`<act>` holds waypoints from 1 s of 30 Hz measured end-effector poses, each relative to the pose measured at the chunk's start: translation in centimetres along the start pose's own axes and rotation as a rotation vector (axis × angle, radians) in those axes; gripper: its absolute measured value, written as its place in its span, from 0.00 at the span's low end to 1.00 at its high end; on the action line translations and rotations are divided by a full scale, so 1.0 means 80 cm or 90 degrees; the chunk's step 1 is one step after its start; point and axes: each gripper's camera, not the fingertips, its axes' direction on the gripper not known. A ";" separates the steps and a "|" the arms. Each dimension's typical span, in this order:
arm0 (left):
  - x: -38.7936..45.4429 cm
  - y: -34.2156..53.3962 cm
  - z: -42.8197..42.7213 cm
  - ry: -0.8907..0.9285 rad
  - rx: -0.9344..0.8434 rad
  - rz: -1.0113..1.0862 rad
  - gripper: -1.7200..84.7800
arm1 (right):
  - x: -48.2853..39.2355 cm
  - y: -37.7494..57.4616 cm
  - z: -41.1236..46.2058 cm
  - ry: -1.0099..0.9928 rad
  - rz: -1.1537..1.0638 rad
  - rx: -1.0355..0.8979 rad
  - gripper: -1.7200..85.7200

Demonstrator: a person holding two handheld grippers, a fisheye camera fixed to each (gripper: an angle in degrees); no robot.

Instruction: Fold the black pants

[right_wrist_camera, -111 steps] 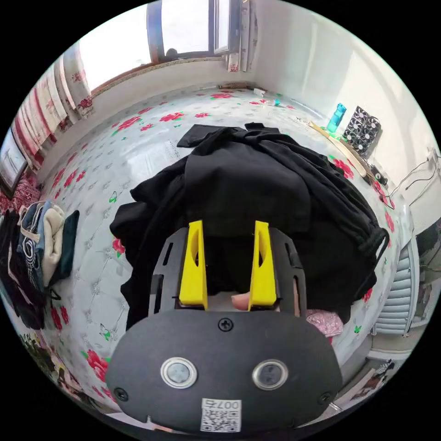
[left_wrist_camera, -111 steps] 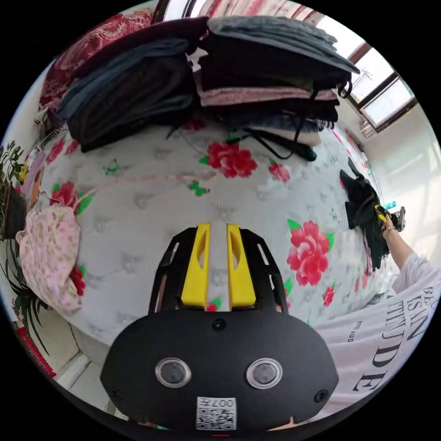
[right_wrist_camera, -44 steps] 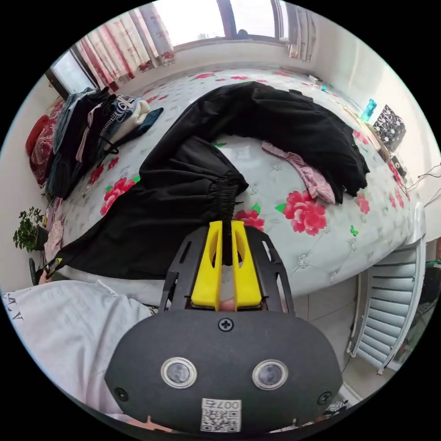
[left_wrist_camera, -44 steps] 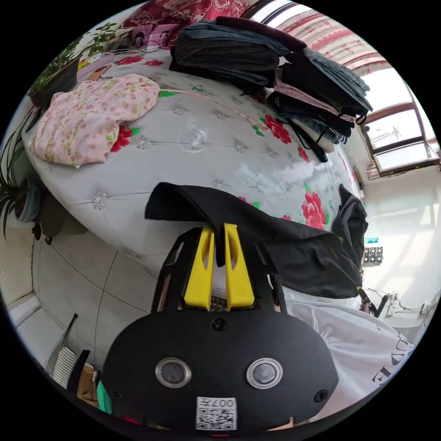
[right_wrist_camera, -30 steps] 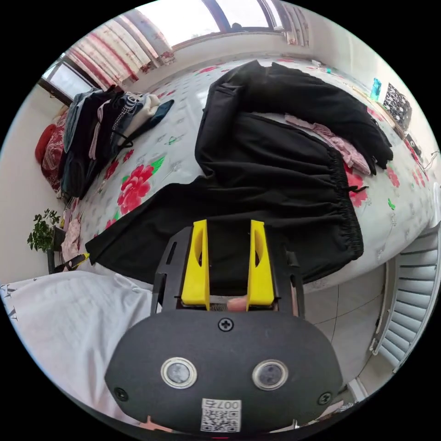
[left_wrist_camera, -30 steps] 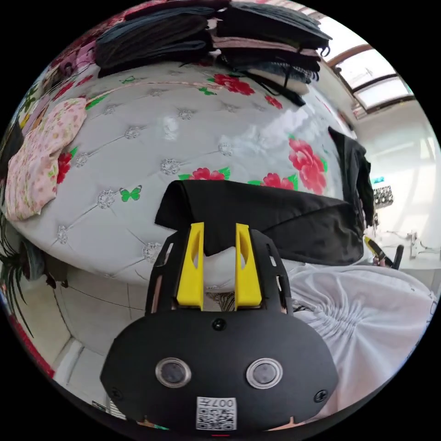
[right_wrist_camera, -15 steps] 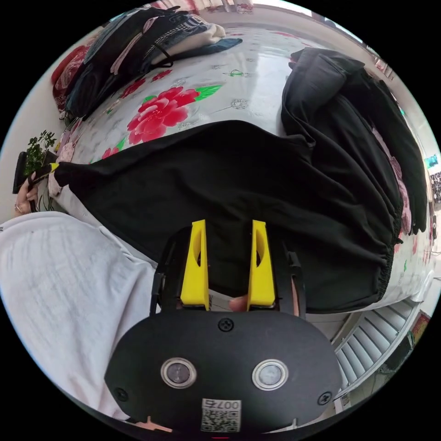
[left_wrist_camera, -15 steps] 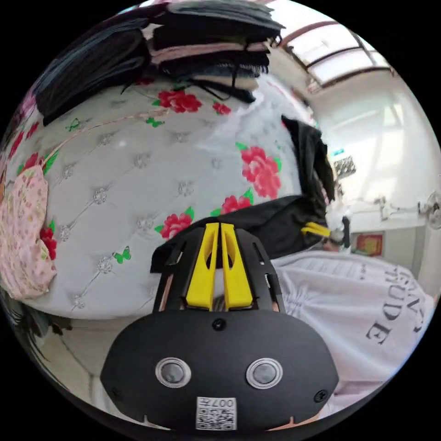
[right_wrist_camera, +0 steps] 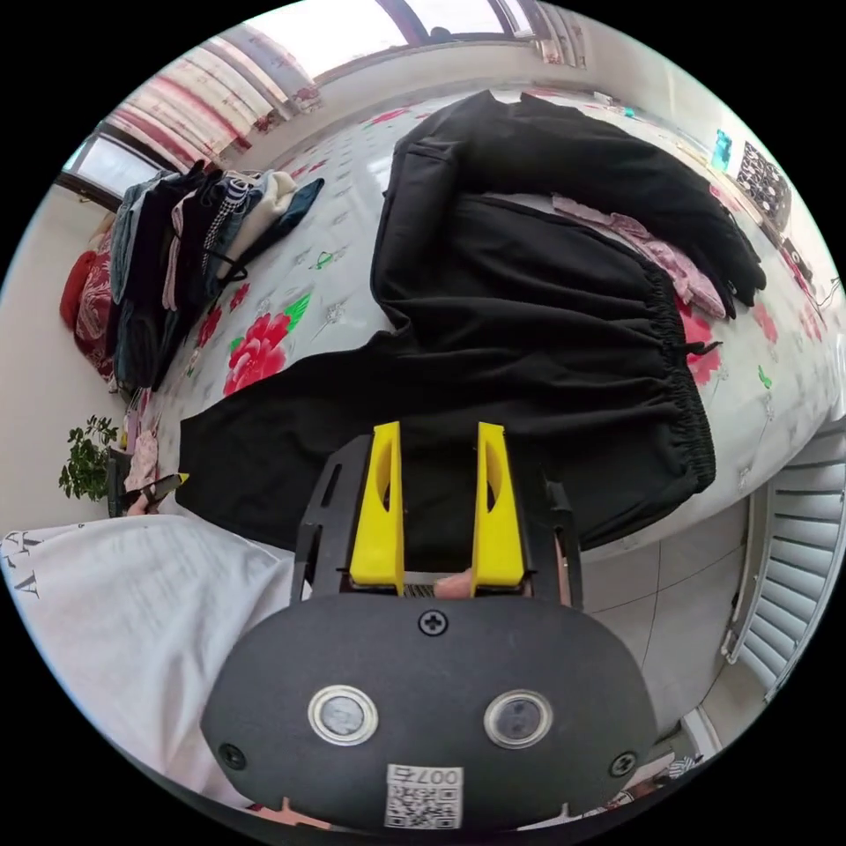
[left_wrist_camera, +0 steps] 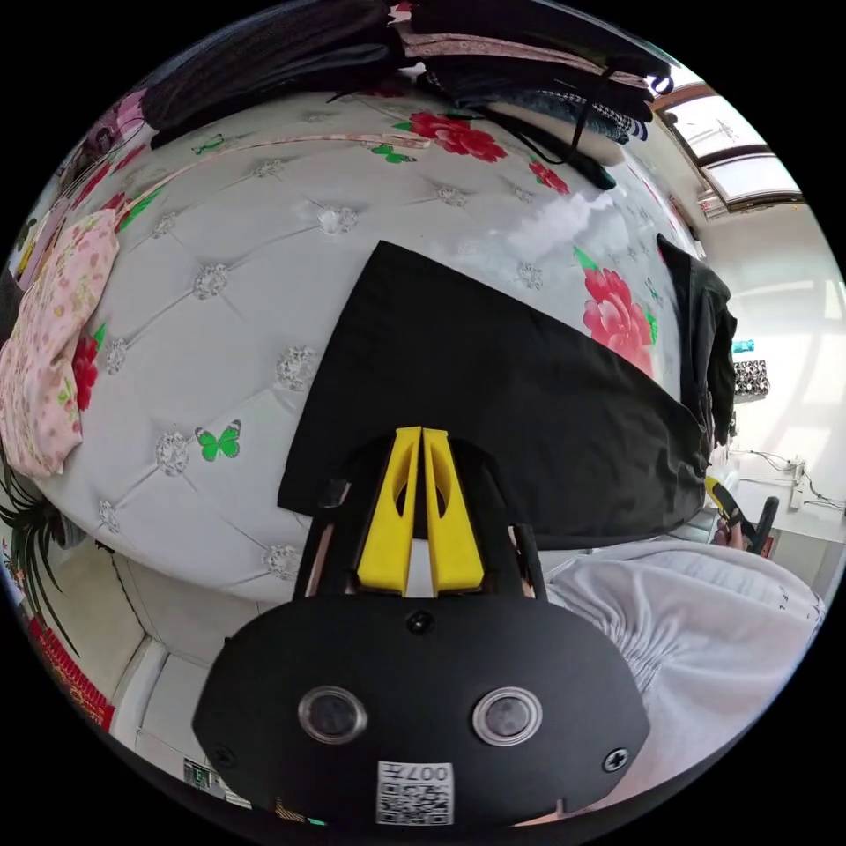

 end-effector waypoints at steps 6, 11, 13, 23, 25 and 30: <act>0.012 -0.013 0.002 0.003 0.016 0.028 0.01 | -0.019 -0.117 -0.030 -0.031 -0.033 0.097 0.16; 0.003 -0.031 0.017 0.019 0.008 -0.016 0.01 | -0.053 -0.270 -0.026 -0.077 -0.043 0.163 0.16; 0.002 -0.034 0.025 0.020 0.005 -0.030 0.01 | -0.074 -0.317 -0.006 -0.067 -0.071 0.147 0.16; 0.015 -0.053 0.065 0.068 0.045 -0.046 0.01 | -0.108 -0.433 0.191 0.188 -0.068 -0.069 0.09; 0.021 -0.061 0.072 0.081 0.057 -0.030 0.01 | -0.128 -0.420 0.180 0.171 -0.113 -0.028 0.06; 0.045 -0.101 0.104 0.103 0.043 0.022 0.01 | -0.218 -0.303 0.130 0.233 -0.379 0.099 0.03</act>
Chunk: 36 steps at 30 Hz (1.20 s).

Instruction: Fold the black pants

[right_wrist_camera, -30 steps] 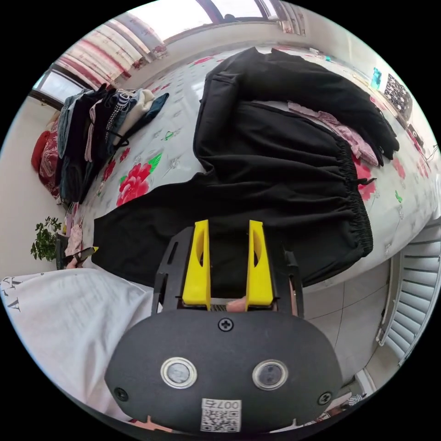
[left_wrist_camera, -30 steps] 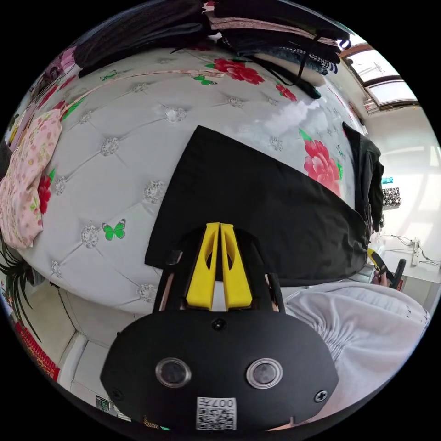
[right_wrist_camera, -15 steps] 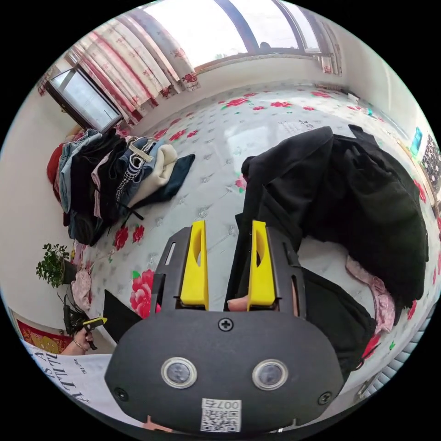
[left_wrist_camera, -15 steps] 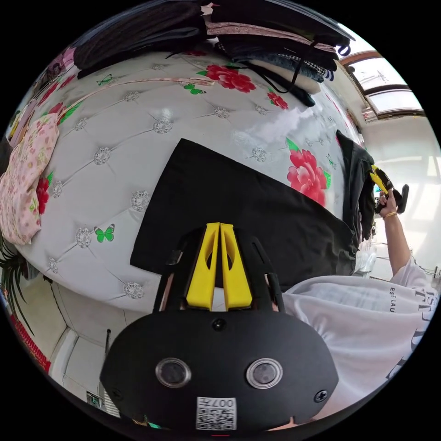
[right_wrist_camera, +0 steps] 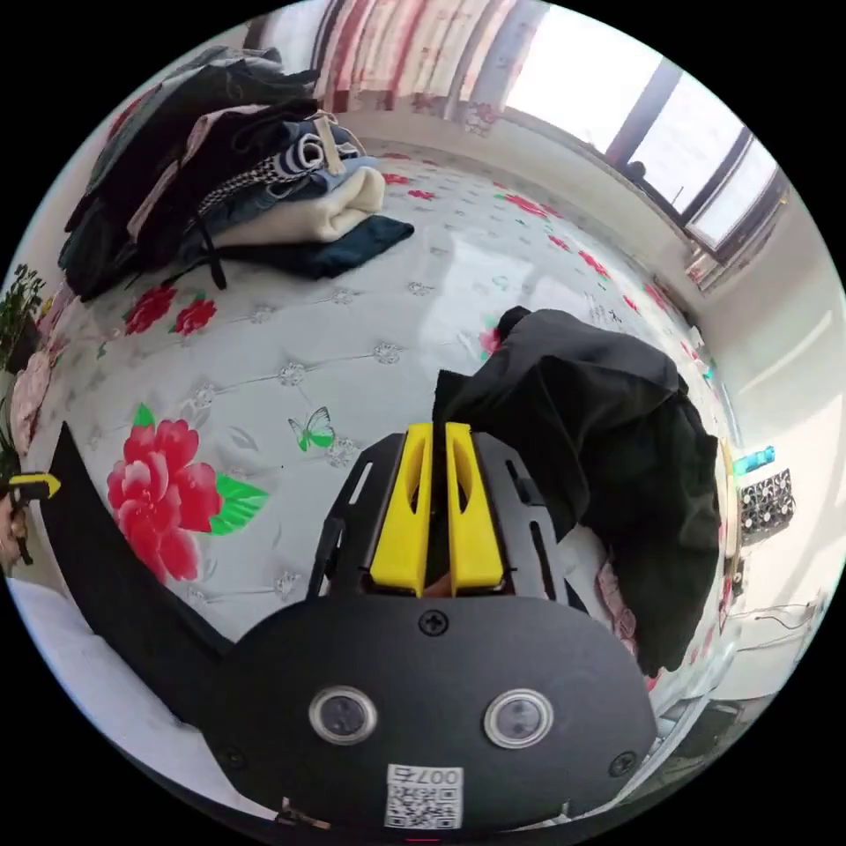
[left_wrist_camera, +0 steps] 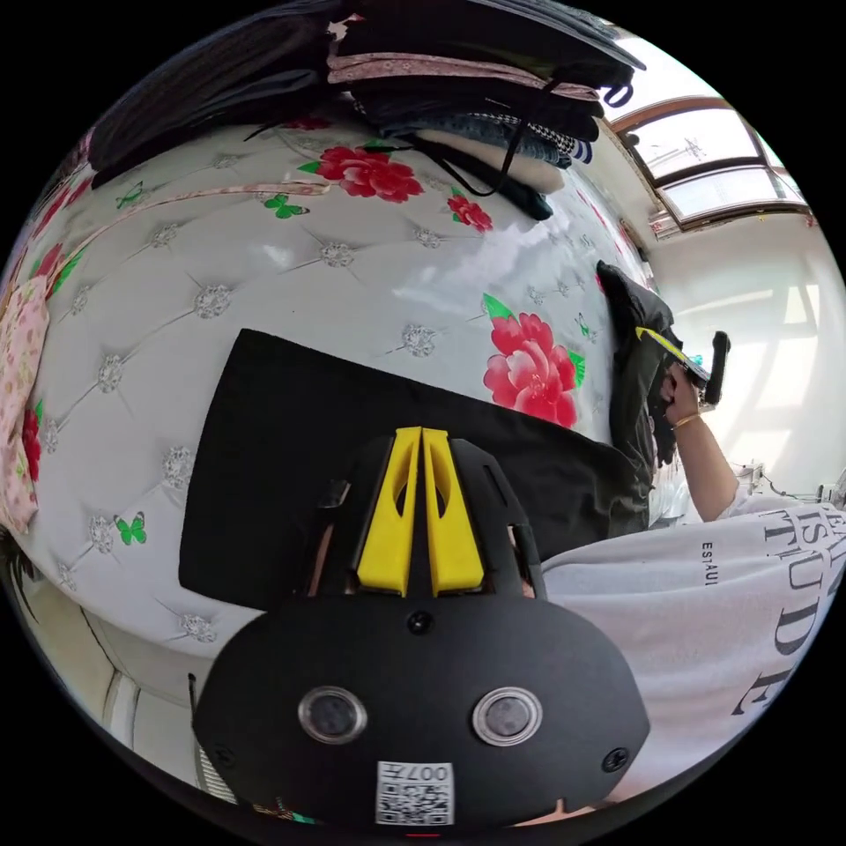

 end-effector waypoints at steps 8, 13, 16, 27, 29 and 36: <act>0.039 -0.054 0.042 0.033 -0.005 0.087 0.01 | -0.140 0.099 -0.035 -0.453 -0.118 -0.052 0.05; 0.067 -0.073 0.056 0.023 0.004 0.145 0.02 | -0.075 0.033 -0.025 -0.249 -0.011 -0.011 0.10; 0.074 -0.072 0.070 0.020 0.004 0.147 0.02 | -0.023 -0.018 0.025 -0.212 0.058 -0.044 0.11; 0.054 -0.042 0.116 -0.027 0.020 0.081 0.01 | -0.047 -0.049 0.097 -0.369 -0.062 -0.119 0.02; 0.061 -0.046 0.121 -0.036 0.032 0.087 0.01 | -0.125 -0.020 0.077 -0.537 -0.259 -0.169 0.03; 0.120 -0.078 0.149 -0.066 0.061 0.193 0.02 | -0.165 0.056 -0.019 -0.535 -0.304 -0.099 0.05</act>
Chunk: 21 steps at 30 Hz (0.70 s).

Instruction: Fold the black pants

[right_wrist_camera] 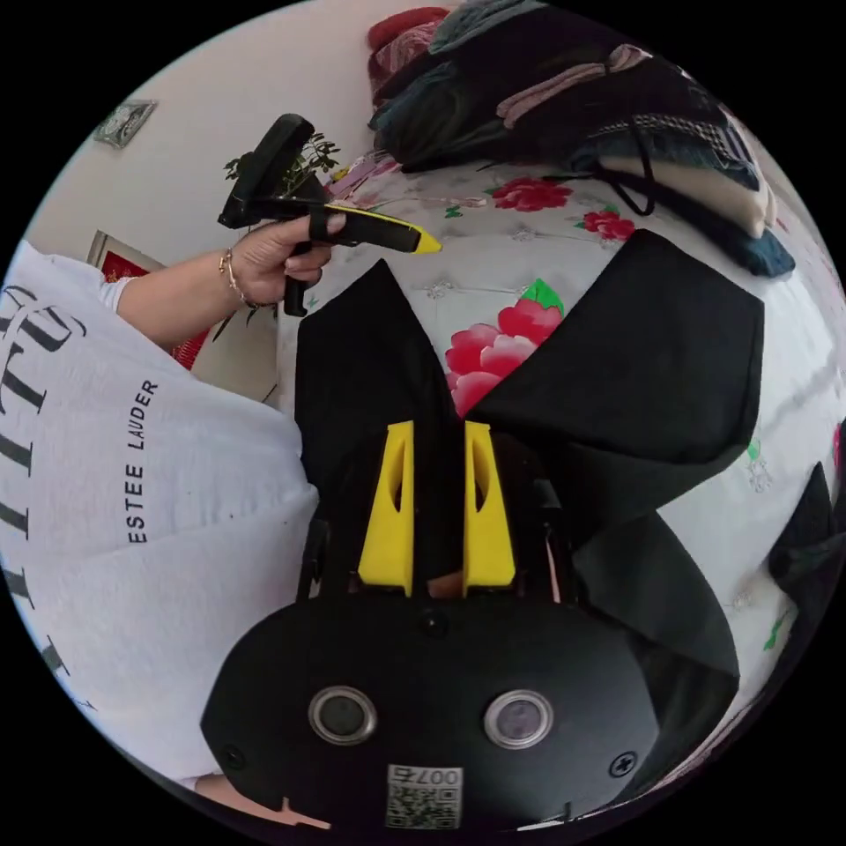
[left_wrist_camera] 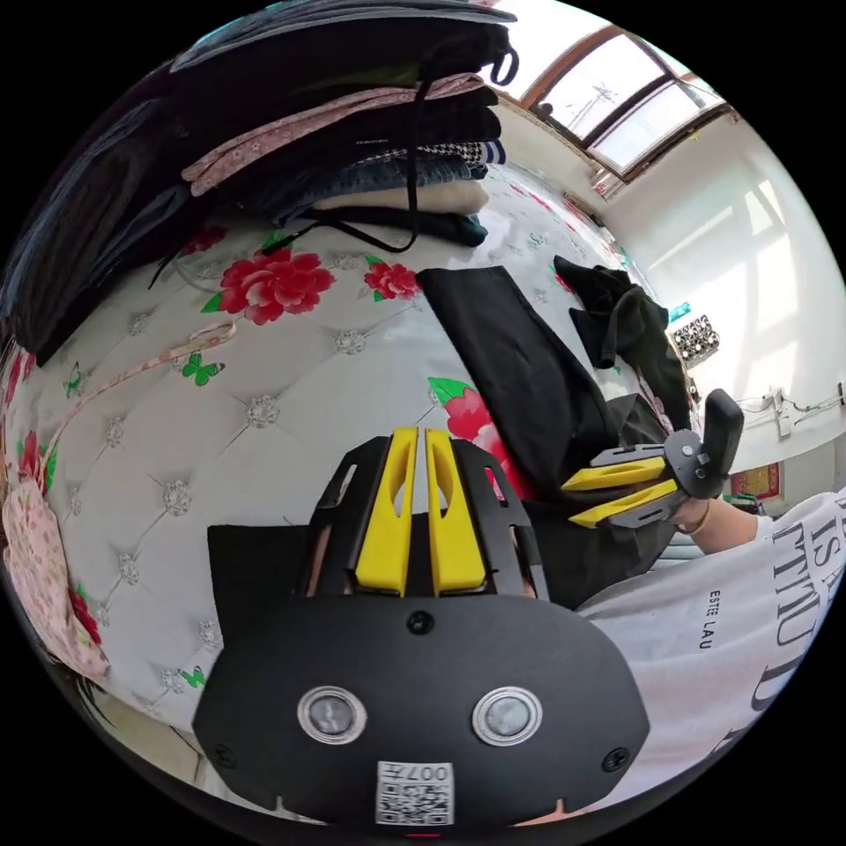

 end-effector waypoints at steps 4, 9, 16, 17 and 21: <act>0.042 -0.065 0.047 0.015 -0.012 0.097 0.03 | 0.042 0.073 -0.102 0.073 0.168 0.154 0.05; 0.129 -0.174 0.163 -0.010 -0.074 0.214 0.07 | 0.146 0.209 -0.176 0.316 0.527 0.170 0.05; 0.148 -0.190 0.215 -0.141 -0.075 0.186 0.01 | 0.218 0.300 -0.172 0.368 0.649 0.076 0.03; 0.132 -0.180 0.208 -0.199 -0.062 0.149 0.01 | 0.222 0.303 -0.177 0.373 0.645 0.077 0.02; 0.030 -0.134 0.168 -0.311 -0.036 -0.059 0.01 | 0.245 0.319 -0.198 0.395 0.738 0.125 0.02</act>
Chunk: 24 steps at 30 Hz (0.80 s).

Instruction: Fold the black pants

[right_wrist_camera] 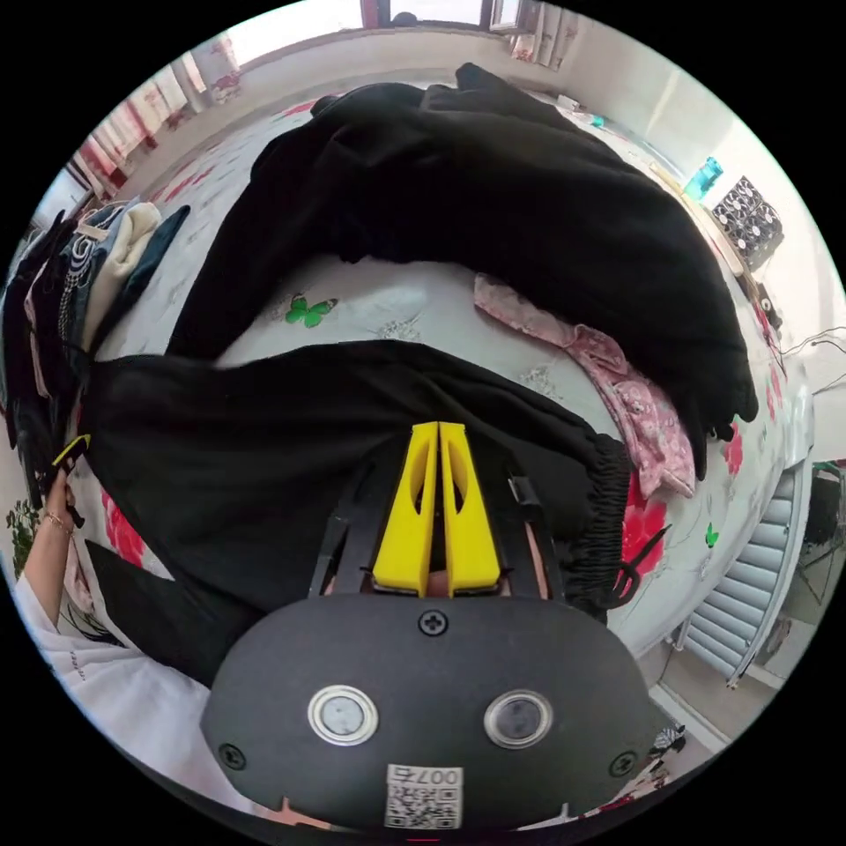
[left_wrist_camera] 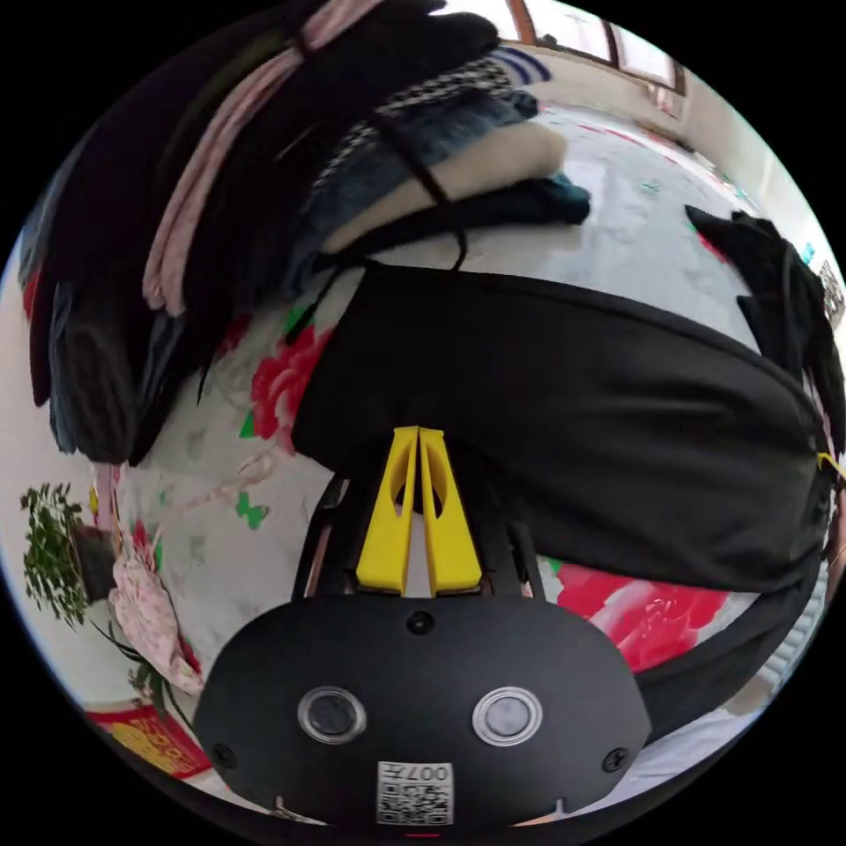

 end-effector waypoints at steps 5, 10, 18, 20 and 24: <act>-0.092 0.030 -0.026 0.093 0.008 -0.119 0.01 | 0.004 -0.017 -0.019 -0.053 0.047 0.014 0.02; -0.086 0.110 -0.085 0.146 0.050 -0.038 0.01 | 0.006 0.052 -0.099 -0.079 -0.020 0.084 0.02; -0.047 0.294 -0.089 0.169 -0.093 0.006 0.01 | 0.053 0.247 -0.112 -0.079 0.011 -0.034 0.02; -0.046 0.307 -0.076 0.167 -0.128 -0.008 0.01 | 0.050 0.277 -0.090 -0.090 0.021 -0.063 0.02; -0.038 0.314 -0.063 0.171 -0.135 0.038 0.01 | 0.041 0.294 -0.069 -0.061 0.020 -0.086 0.02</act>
